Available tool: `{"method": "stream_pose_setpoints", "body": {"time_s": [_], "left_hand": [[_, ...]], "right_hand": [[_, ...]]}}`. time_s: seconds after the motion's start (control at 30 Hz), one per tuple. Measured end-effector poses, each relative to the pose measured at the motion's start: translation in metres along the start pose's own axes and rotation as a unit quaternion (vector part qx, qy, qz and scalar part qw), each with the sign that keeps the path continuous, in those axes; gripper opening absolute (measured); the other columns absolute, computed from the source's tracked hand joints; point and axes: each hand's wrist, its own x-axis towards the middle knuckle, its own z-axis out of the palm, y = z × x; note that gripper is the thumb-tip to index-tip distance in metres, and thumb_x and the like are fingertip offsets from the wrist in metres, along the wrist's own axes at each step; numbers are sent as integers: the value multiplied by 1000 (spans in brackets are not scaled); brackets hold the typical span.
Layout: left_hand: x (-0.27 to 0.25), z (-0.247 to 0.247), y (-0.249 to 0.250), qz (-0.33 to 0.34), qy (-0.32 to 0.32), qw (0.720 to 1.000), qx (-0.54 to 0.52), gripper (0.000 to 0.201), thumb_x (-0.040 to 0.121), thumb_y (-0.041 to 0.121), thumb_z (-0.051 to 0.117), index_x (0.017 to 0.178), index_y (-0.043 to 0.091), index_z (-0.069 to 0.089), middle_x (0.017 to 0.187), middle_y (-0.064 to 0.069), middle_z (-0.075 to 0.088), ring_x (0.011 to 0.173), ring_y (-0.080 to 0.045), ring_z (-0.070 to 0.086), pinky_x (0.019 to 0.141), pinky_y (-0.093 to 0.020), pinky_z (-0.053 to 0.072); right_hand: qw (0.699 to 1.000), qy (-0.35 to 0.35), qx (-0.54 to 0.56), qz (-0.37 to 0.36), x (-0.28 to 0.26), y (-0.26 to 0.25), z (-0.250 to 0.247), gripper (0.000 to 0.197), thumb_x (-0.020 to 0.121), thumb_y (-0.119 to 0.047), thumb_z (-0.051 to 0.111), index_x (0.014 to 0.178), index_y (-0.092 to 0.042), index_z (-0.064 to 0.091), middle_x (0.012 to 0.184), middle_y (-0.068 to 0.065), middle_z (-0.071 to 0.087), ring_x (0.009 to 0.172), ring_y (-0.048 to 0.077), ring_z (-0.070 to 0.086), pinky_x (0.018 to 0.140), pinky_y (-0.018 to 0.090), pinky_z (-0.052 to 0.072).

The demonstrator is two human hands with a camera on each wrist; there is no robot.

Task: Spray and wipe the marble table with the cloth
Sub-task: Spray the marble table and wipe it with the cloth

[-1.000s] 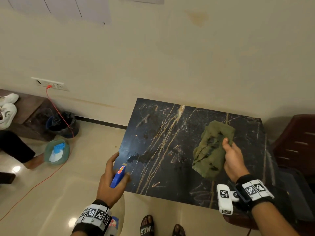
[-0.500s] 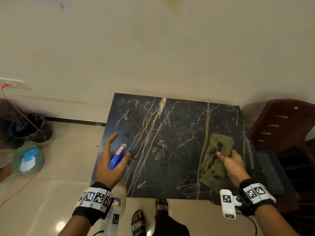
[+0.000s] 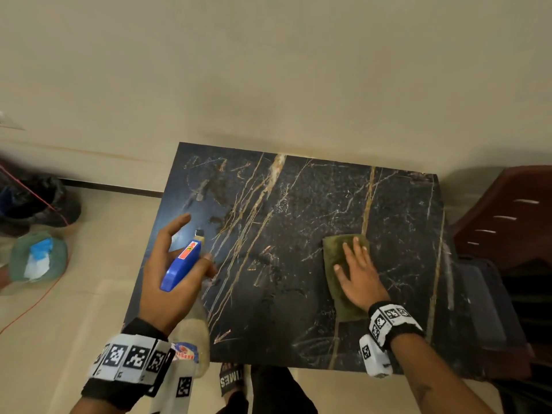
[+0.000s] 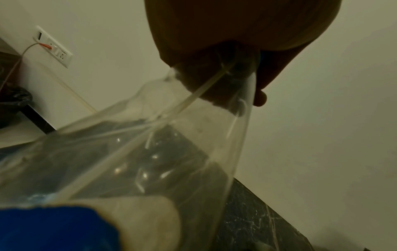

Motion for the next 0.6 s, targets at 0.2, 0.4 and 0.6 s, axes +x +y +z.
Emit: {"method": "stream_pose_setpoints", "body": {"time_s": [0.2,0.4,0.6], "left_hand": [[26,16,-3,-3,7,1000,9,65,91,-15,60,148,12,43,79,-6,75,65,-17,73,61,-18,59],[49,32,-11,-9,10,1000,4,68,90,-14,64,149,11,42,78,-11,73,67,-19,73,66,-22,60],[66,49,-19,-28,8,999,-24,70,90,-16,63,151,9,40,82,-8,74,68,-21,73,68,-25,62]], "right_hand": [[989,19,-131,-60,24,30,46,68,97,-61,5,157,-32,-8,162,-5,-27,152,22,-15,123,53,1],[989,64,-128,-19,30,24,66,82,93,-70,22,158,-24,1,167,5,-7,153,31,-4,120,60,4],[992,78,-102,10,51,19,66,69,97,-55,22,158,-23,18,167,3,1,153,34,0,117,67,11]]}}
